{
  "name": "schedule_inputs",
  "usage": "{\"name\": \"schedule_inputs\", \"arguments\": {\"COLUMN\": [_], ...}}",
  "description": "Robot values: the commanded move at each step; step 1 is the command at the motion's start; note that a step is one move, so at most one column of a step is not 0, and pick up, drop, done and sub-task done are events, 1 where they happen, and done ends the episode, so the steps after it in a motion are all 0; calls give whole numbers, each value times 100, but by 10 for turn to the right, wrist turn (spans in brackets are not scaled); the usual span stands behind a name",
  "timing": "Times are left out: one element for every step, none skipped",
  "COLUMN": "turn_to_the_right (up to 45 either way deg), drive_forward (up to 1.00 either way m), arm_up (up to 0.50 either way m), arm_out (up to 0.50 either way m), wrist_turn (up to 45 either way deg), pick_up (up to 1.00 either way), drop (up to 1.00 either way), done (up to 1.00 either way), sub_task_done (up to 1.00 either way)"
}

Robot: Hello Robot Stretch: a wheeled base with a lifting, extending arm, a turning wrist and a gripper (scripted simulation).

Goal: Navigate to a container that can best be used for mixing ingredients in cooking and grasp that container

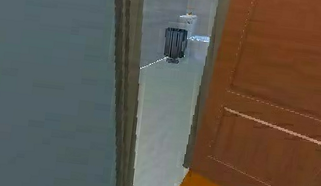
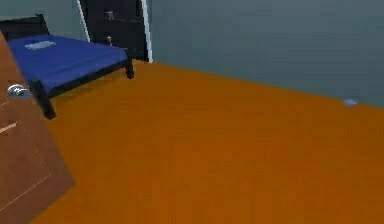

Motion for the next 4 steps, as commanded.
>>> {"name": "schedule_inputs", "arguments": {"turn_to_the_right": [450, 450, 150, 0], "drive_forward": [0, 0, 0, 25], "arm_up": [0, 0, 0, 0], "arm_out": [0, 0, 0, 0], "wrist_turn": [0, 0, 0, 0], "pick_up": [0, 0, 0, 0], "drop": [0, 0, 0, 0], "done": [0, 0, 0, 0], "sub_task_done": [0, 0, 0, 0]}}
